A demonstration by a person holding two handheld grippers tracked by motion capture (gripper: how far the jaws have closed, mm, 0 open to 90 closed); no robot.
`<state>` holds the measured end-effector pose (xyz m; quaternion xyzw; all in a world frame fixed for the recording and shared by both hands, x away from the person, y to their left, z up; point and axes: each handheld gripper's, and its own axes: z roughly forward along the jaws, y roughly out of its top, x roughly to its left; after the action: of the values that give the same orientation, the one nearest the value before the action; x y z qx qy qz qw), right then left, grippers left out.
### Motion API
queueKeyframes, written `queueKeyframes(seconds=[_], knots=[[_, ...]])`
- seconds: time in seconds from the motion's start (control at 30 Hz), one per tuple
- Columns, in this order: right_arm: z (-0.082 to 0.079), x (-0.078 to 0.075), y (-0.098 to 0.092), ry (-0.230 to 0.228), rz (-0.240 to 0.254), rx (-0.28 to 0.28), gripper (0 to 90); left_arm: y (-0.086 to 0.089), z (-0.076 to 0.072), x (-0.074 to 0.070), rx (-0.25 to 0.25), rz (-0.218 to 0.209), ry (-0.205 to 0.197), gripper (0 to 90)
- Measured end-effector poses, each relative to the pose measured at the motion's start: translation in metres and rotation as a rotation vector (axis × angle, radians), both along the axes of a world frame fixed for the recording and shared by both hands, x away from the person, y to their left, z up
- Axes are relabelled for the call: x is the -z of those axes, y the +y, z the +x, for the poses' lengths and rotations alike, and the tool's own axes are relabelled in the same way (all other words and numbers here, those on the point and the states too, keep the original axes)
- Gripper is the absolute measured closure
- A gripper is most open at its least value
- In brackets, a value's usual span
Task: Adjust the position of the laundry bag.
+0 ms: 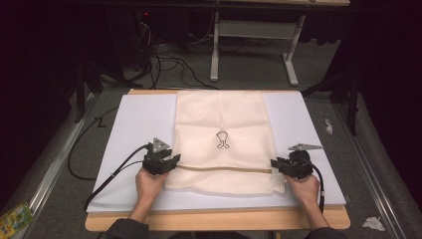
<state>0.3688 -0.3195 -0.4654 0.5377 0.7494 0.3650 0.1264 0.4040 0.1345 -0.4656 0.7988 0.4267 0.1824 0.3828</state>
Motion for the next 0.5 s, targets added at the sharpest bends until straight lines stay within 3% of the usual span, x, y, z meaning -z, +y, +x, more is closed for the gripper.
queueKeyframes(seconds=[0.17, 0.5], knots=[[0.003, 0.001, -0.003, 0.036, 0.022, 0.022, 50.5, 0.001, -0.005, 0.003, -0.01, 0.028, -0.013, 47.8], [0.01, 0.0, -0.005, 0.12, 0.056, 0.035, 47.2, 0.004, -0.005, 0.013, -0.012, 0.03, 0.004, 44.5]])
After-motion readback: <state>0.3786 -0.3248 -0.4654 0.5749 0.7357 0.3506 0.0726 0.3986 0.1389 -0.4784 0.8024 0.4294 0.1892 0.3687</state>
